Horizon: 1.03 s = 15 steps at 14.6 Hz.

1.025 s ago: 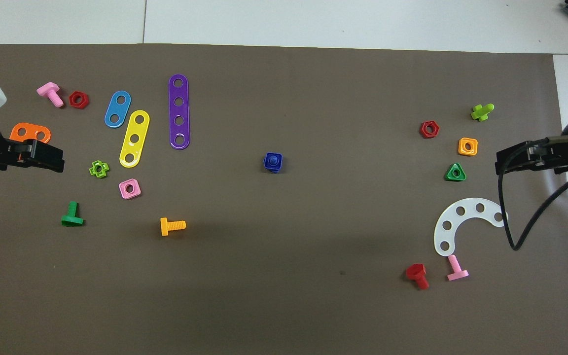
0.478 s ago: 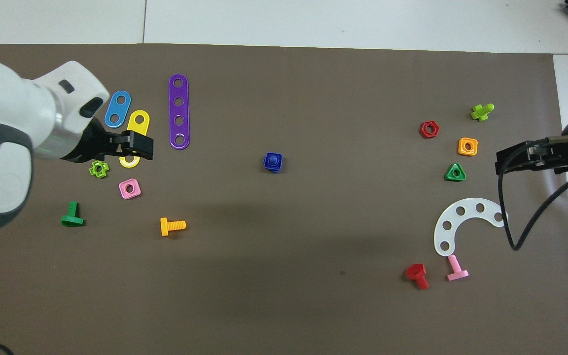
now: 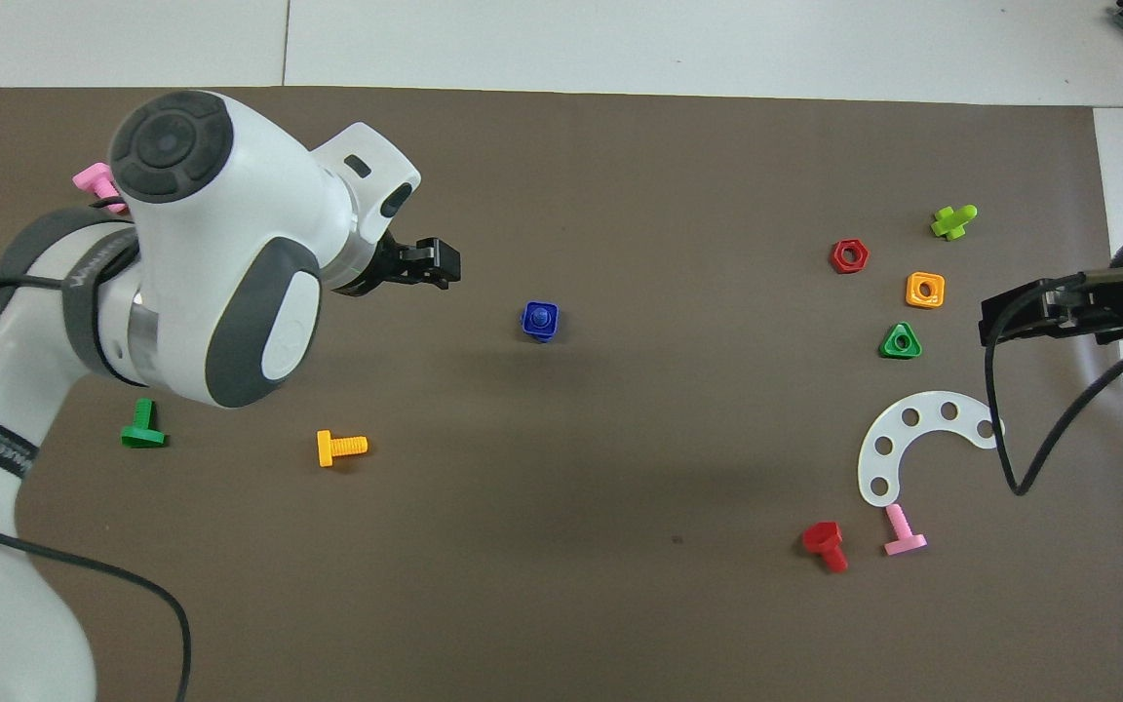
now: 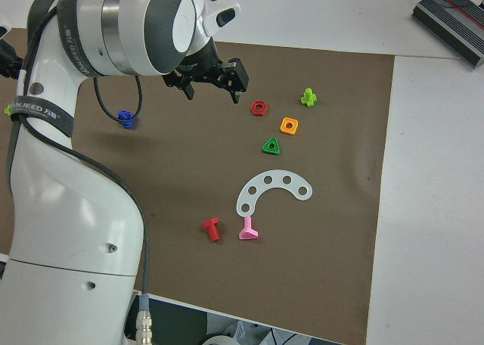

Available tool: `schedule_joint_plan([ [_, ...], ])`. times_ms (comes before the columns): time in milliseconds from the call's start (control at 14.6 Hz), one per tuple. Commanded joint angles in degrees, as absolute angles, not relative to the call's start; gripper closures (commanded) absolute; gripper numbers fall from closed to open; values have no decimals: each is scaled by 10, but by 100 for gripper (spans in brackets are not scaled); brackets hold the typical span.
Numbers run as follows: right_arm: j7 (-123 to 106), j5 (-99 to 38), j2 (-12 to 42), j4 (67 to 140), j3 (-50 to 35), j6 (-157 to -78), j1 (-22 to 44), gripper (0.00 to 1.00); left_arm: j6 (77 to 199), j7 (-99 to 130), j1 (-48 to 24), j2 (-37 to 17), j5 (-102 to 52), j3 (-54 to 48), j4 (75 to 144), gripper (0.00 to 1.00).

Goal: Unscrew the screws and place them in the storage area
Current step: 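Reach the left gripper over the blue pieces in the middle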

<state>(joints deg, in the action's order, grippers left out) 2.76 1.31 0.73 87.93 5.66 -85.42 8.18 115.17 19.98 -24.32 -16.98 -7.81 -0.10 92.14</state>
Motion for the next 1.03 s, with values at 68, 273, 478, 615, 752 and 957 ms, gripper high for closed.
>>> schedule_joint_plan([
  [68, 15, 7, 4, 881, 54, -846, 78, 0, 1222, 251, -298, -264, -71, 12, 873, 3],
  [273, 15, 7, 4, 881, 54, -846, 78, 0, 1279, 280, -320, -307, -52, 13, 862, 4],
  [478, 15, 7, 4, 881, 54, -846, 77, 0, 1321, 279, -330, -310, -26, 12, 878, 6],
  [615, 15, 7, 4, 881, 54, -846, 78, 0, 1328, 279, -340, -310, -25, 12, 896, 7],
  [752, 15, 7, 4, 881, 54, -846, 77, 0, 1332, 279, -354, -321, -12, 12, 905, 8],
  [957, 15, 7, 4, 881, 54, -846, 77, 0, 1329, 279, -359, -330, -3, 11, 905, 9],
])
